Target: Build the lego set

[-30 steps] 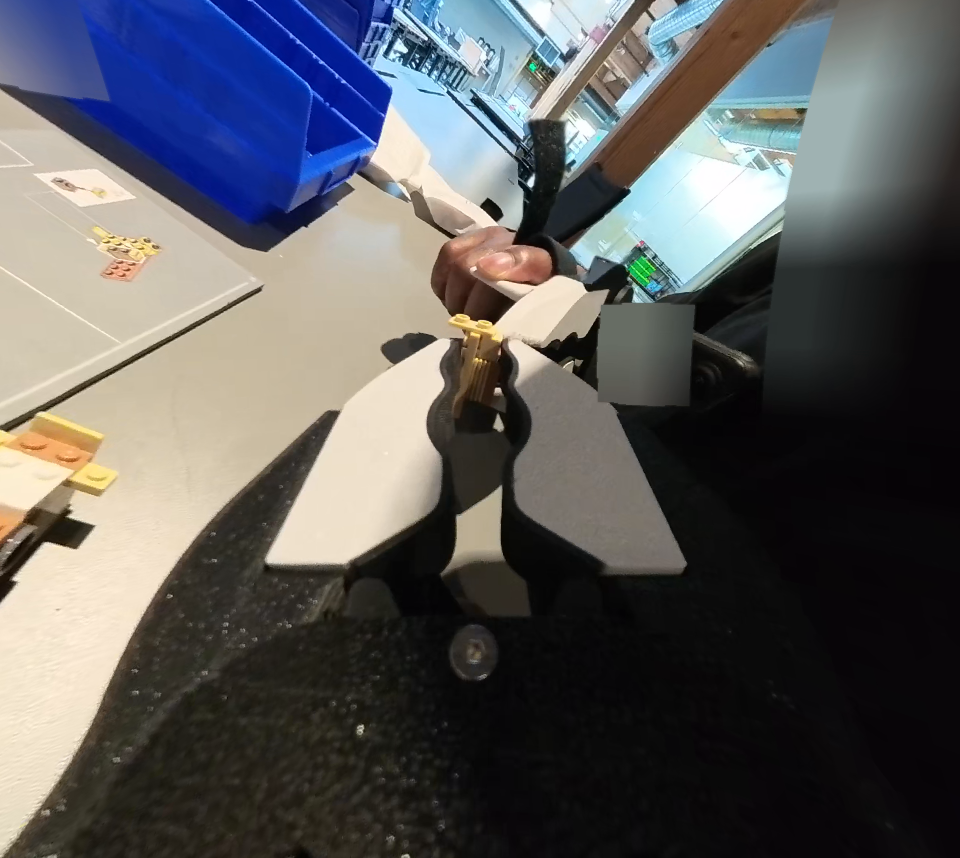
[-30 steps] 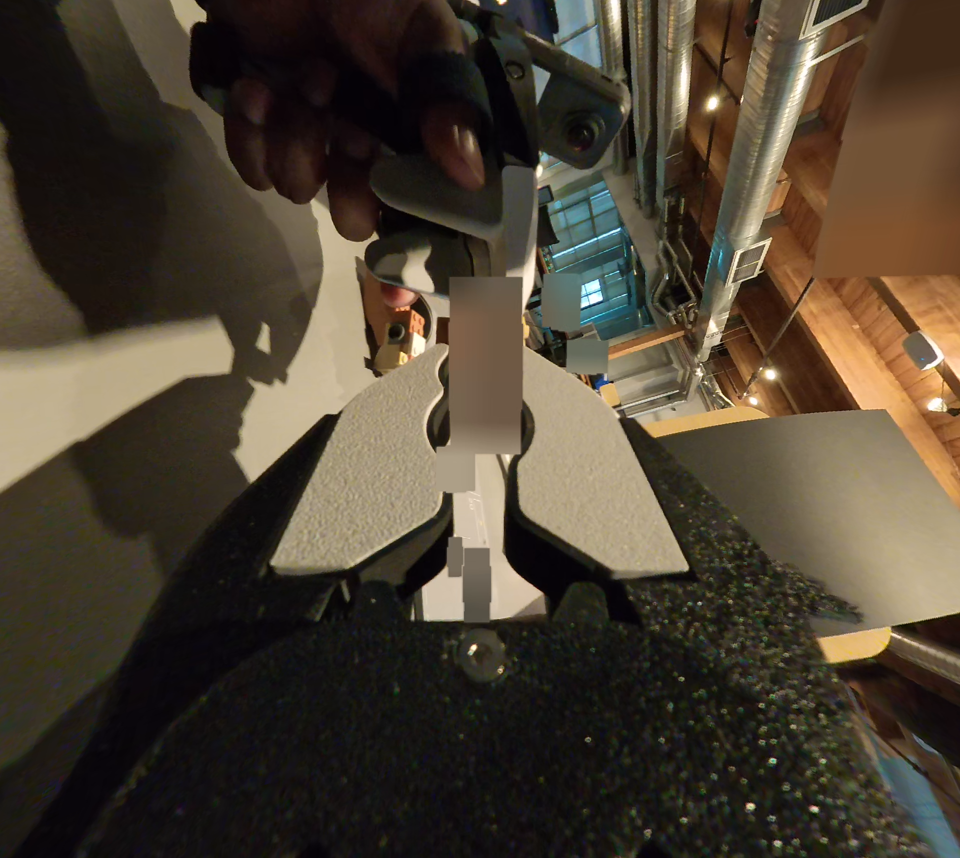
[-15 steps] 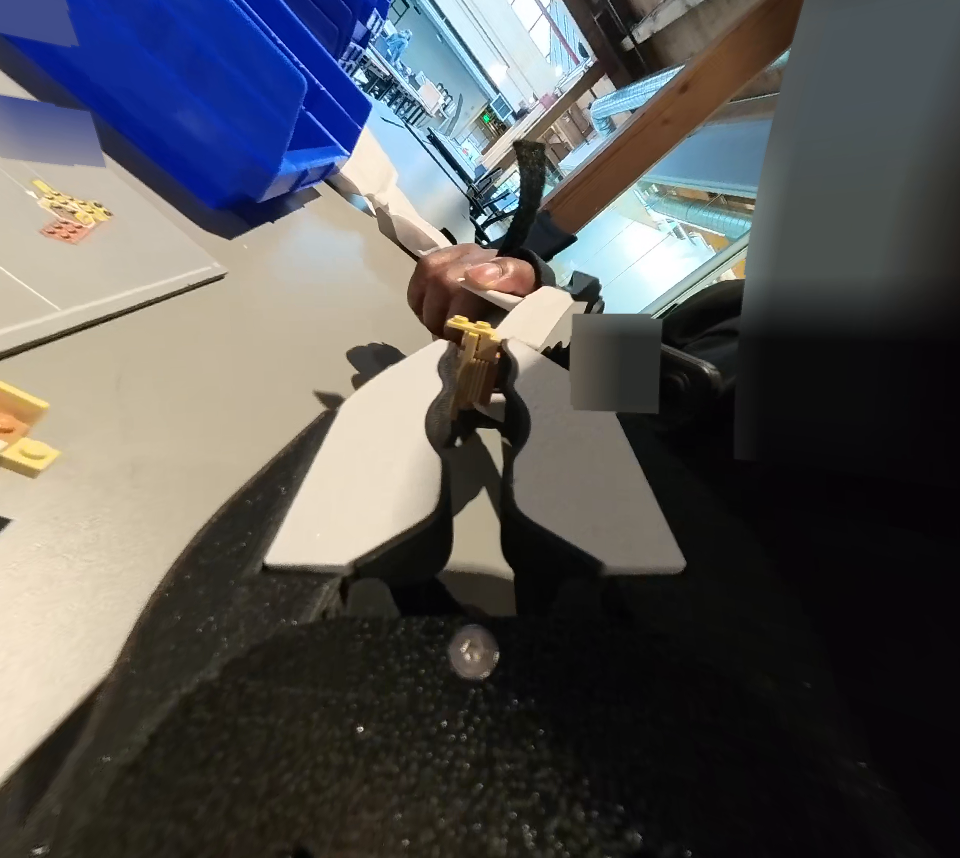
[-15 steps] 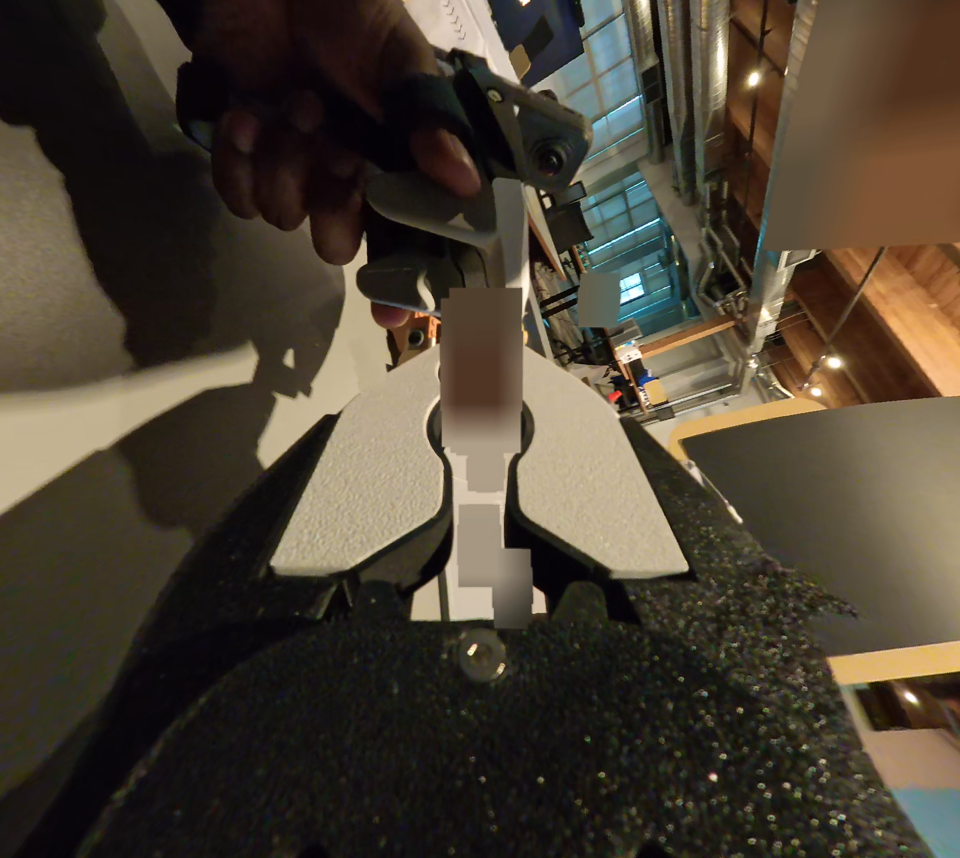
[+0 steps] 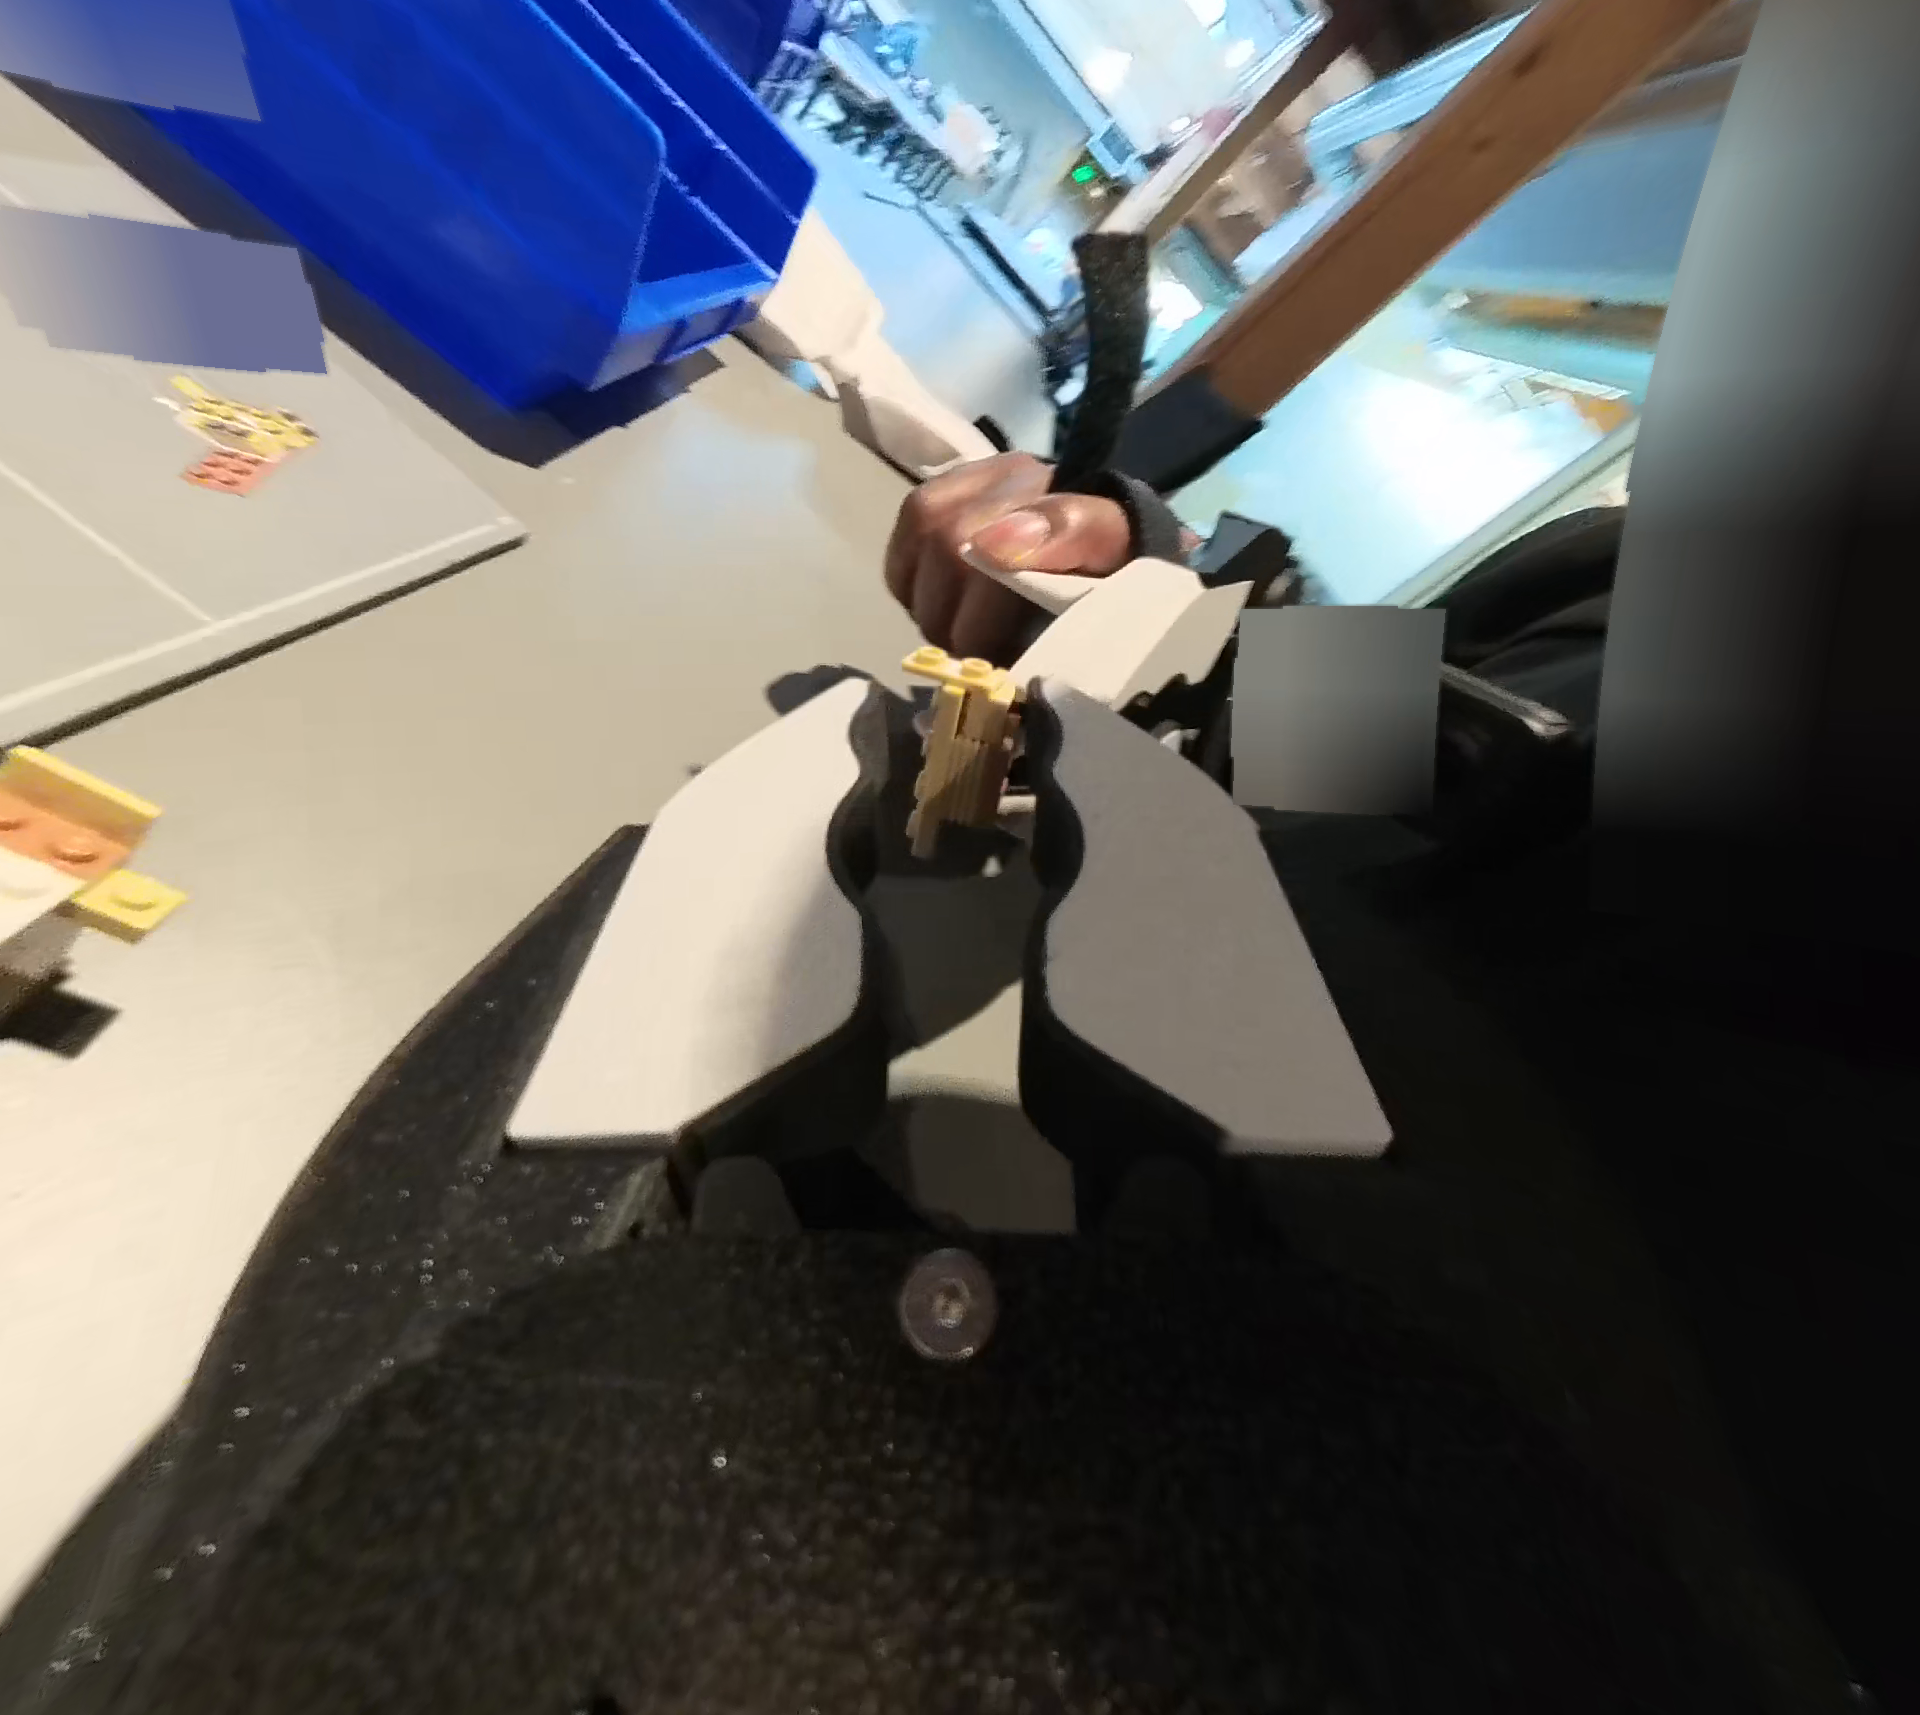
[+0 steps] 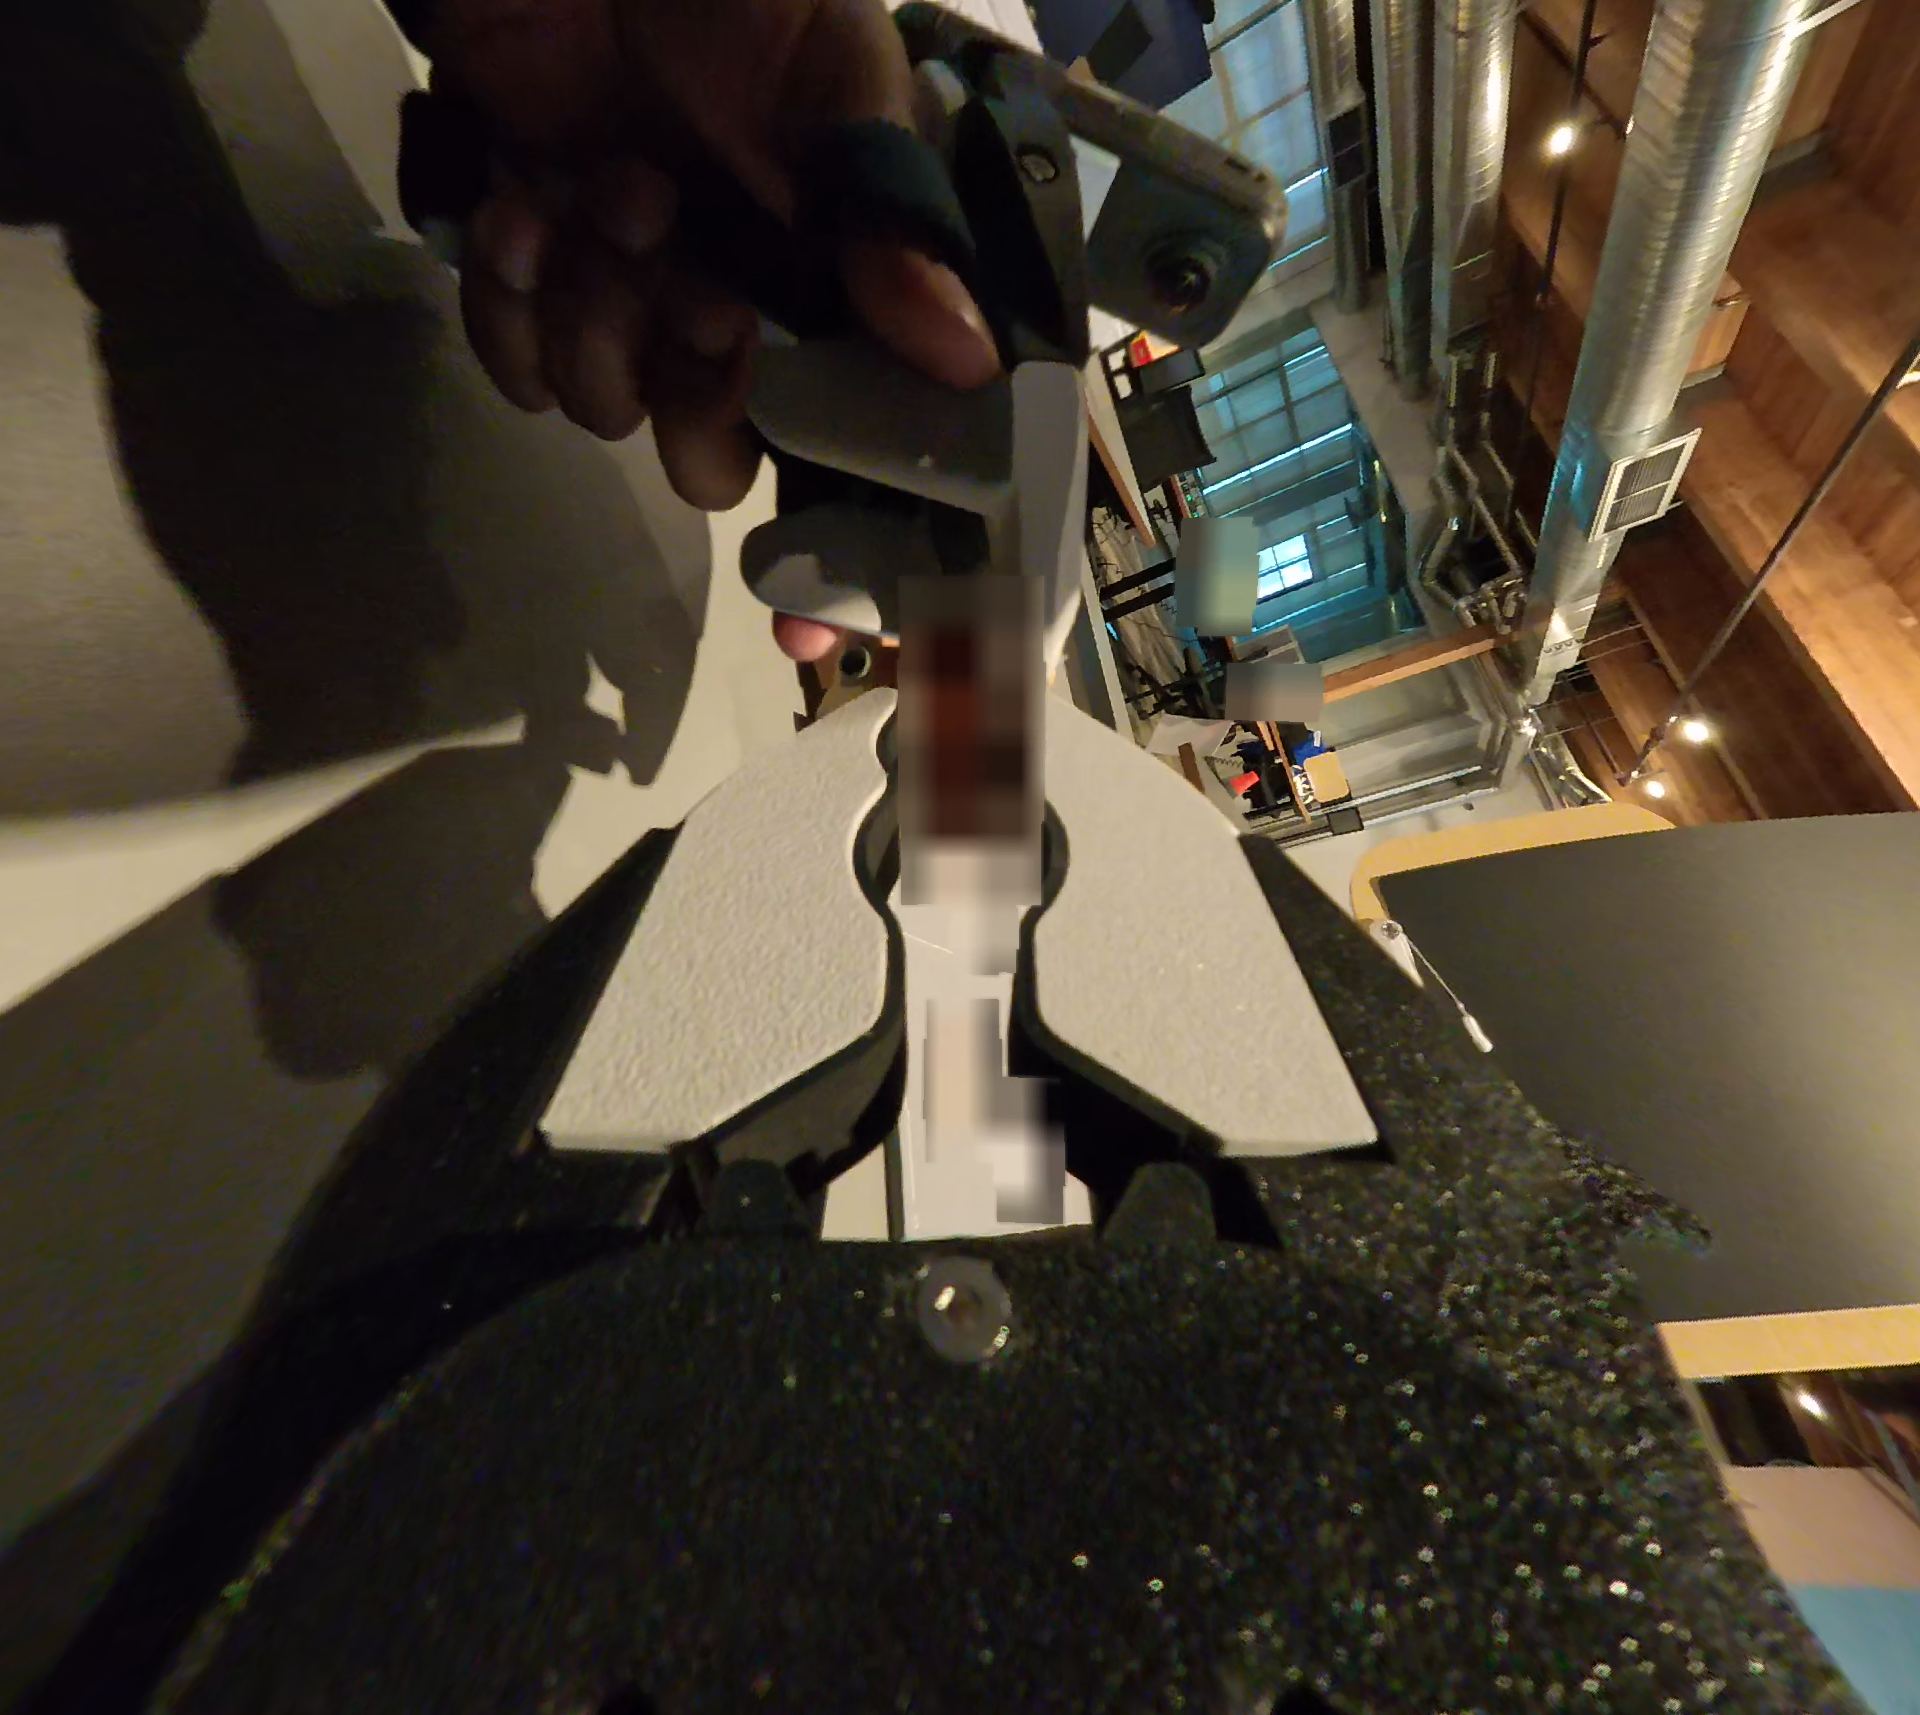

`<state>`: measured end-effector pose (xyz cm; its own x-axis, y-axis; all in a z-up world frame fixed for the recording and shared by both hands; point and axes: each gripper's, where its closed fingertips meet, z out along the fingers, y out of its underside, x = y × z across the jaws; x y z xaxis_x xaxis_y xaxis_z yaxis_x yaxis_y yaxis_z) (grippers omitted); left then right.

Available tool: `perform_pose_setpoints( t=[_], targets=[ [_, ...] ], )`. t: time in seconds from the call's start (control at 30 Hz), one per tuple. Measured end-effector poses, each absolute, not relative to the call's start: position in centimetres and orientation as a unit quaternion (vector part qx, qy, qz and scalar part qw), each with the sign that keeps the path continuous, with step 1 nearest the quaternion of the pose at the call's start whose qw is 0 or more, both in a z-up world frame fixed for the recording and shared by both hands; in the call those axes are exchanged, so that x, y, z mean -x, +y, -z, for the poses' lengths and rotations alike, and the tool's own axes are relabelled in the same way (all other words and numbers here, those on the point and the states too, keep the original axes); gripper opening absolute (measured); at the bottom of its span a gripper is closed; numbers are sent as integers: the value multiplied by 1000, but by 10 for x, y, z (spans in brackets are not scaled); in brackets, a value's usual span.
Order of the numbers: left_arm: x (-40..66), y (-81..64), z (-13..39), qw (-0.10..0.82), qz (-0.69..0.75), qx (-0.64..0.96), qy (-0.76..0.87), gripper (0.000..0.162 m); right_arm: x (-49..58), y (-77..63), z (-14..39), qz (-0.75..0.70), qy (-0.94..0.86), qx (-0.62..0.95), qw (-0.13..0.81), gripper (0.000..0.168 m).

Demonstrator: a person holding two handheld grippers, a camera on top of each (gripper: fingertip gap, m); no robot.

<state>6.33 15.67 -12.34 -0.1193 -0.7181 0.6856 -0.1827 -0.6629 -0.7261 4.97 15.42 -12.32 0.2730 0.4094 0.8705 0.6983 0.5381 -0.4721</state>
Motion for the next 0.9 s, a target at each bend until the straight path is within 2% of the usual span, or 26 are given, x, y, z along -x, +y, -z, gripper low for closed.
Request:
perform_pose_setpoints(
  t=[0.27,0.9],
  targets=[
    [-62,157,121,222,646,641,351,16,-50,154,124,125,-596,464,644,16],
    [-62,156,119,254,625,648,353,13,-50,153,123,143,-595,454,648,16]
  ],
)
